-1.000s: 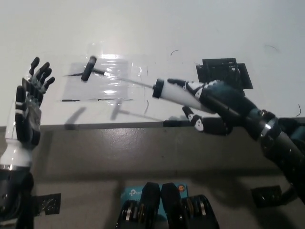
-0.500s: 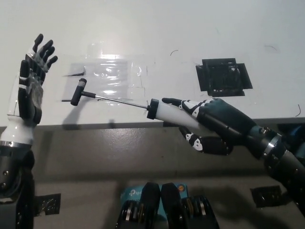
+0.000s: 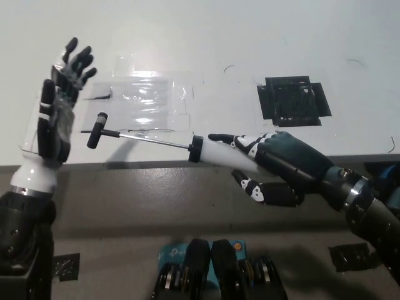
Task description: The robot uses right hand to pick up a small white air pumper and uses its left hand to compress it, and then puts it on the desk
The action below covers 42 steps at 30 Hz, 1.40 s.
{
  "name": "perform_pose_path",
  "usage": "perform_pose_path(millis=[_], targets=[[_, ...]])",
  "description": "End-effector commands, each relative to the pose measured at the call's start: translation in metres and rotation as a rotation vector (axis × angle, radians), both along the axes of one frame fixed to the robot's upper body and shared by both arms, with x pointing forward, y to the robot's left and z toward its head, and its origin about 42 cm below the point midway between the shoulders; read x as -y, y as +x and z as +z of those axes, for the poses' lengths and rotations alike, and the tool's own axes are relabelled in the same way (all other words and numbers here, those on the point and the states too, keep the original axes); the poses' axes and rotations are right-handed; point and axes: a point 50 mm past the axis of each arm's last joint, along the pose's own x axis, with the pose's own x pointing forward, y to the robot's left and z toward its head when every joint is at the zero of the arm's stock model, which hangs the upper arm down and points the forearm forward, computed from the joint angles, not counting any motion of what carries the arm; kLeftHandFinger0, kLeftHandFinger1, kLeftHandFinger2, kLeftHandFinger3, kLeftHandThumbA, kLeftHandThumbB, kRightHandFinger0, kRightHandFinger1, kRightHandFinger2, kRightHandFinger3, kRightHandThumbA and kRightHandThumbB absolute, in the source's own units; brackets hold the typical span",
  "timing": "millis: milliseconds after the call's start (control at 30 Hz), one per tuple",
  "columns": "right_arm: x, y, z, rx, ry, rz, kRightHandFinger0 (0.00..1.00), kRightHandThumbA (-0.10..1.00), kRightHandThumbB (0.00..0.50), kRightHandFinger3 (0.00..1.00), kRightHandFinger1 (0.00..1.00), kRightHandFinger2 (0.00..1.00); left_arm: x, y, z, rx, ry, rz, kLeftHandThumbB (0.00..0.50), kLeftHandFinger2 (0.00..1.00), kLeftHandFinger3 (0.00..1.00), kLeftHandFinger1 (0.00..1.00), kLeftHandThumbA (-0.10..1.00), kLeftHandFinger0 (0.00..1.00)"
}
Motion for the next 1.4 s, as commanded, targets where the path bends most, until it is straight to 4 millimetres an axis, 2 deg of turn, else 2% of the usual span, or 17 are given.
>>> perform_pose_path(millis=[0,167,233,433,500,600,733,900,1033,1067,1167,1200,1267,1300,1367], targets=[[-0.005,-0.002,0.026,0.115,-0.006,0.057,0.08,-0.1,0.156,0.9,0.56,0.82,0.011,-0.009,0.009,0.012,0.022,-0.06,0.198,1.0,1.0,1.0,1.0,1.0],[-0.013,-0.002,0.028,0.115,-0.021,0.081,0.07,-0.1,0.151,0.89,0.54,0.81,0.018,-0.015,0.005,0.006,0.021,-0.074,0.213,1.0,1.0,1.0,1.0,1.0],[-0.015,0.0,0.029,0.116,-0.013,0.094,0.06,-0.1,0.154,0.87,0.53,0.8,0.019,-0.015,0.006,0.014,0.036,-0.079,0.201,1.0,1.0,1.0,1.0,1.0],[-0.017,0.003,0.029,0.111,-0.019,0.088,0.05,-0.1,0.143,0.83,0.51,0.78,0.025,-0.016,0.006,0.016,0.026,-0.088,0.223,1.0,1.0,1.0,1.0,1.0],[-0.016,0.002,0.03,0.109,-0.022,0.087,0.03,-0.1,0.137,0.78,0.48,0.77,0.028,-0.017,0.005,0.017,0.025,-0.095,0.23,1.0,1.0,1.0,1.0,1.0],[-0.014,-0.001,0.026,0.1,-0.016,0.086,0.03,-0.1,0.153,0.78,0.47,0.77,0.032,-0.019,0.002,0.014,0.032,-0.11,0.234,1.0,1.0,1.0,1.0,1.0],[-0.013,0.0,0.026,0.107,-0.012,0.087,0.02,-0.1,0.172,0.82,0.48,0.79,0.035,-0.019,0.002,0.015,0.015,-0.117,0.249,1.0,1.0,1.0,1.0,1.0],[-0.017,-0.001,0.028,0.098,-0.015,0.085,0.02,-0.1,0.156,0.83,0.48,0.79,0.044,-0.021,0.008,0.027,-0.001,-0.146,0.254,1.0,1.0,1.0,1.0,1.0],[-0.029,0.003,0.026,0.096,-0.002,0.126,0.02,-0.1,0.185,0.74,0.45,0.78,0.061,-0.026,0.011,0.029,-0.029,-0.188,0.262,1.0,1.0,1.0,1.0,1.0],[-0.034,0.005,0.025,0.101,0.006,0.136,0.01,-0.1,0.194,0.75,0.44,0.78,0.066,-0.028,0.013,0.023,-0.041,-0.202,0.278,1.0,1.0,1.0,1.0,1.0],[-0.044,0.008,0.026,0.107,0.0,0.15,0.0,-0.1,0.193,0.86,0.46,0.8,0.075,-0.03,0.016,0.028,-0.035,-0.215,0.283,1.0,1.0,1.0,1.0,1.0],[-0.052,0.008,0.027,0.113,-0.012,0.156,0.0,-0.1,0.202,0.82,0.44,0.77,0.083,-0.03,0.017,0.037,-0.033,-0.237,0.262,1.0,1.0,1.0,1.0,1.0],[-0.058,0.009,0.027,0.125,-0.028,0.159,0.0,-0.1,0.216,0.74,0.41,0.78,0.09,-0.032,0.016,0.029,-0.04,-0.254,0.274,1.0,1.0,1.0,1.0,1.0],[-0.061,0.01,0.027,0.126,-0.032,0.163,0.0,-0.1,0.211,0.66,0.37,0.74,0.094,-0.032,0.015,0.026,-0.045,-0.26,0.282,1.0,1.0,1.0,1.0,1.0],[-0.068,0.012,0.024,0.117,-0.018,0.176,0.0,-0.1,0.18,0.58,0.34,0.67,0.103,-0.034,0.015,0.028,-0.037,-0.286,0.274,1.0,1.0,1.0,1.0,1.0]])
